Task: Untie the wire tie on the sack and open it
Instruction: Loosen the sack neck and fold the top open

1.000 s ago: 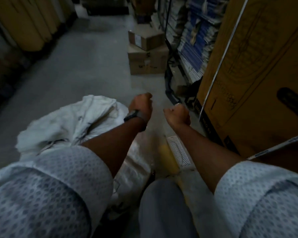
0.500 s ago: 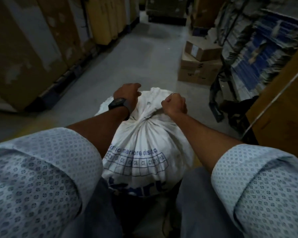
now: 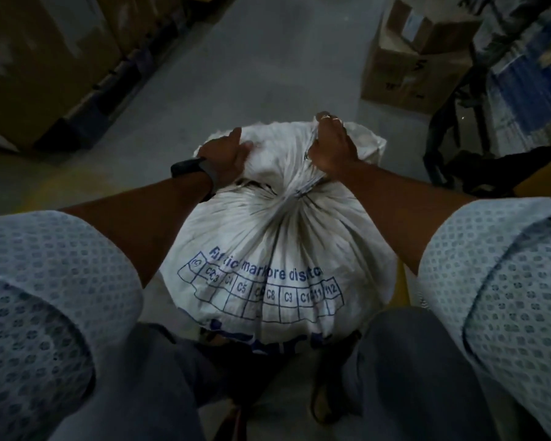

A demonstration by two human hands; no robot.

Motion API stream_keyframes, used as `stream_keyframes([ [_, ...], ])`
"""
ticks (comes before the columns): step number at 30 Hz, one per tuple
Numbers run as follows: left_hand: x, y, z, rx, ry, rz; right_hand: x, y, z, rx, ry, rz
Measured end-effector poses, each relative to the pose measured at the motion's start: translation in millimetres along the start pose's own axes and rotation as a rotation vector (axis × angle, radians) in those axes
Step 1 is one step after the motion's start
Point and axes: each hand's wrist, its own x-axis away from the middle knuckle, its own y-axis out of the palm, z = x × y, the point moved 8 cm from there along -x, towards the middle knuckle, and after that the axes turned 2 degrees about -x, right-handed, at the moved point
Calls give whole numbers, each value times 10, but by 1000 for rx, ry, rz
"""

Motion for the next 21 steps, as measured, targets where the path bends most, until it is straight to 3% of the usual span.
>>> stream_keyframes([
  [8,-173,105,79,-50,106,-74,-215,94,261,166,49,-227],
  [13,-141,-227,168,-39,117,96,-114,-180,207,309,0,-144],
  [18,128,-719,357,8,271,262,80,-463,157,184,-55,-55],
  [21,356,-926,540,-110,356,235,221,-668,98,264,-48,33],
])
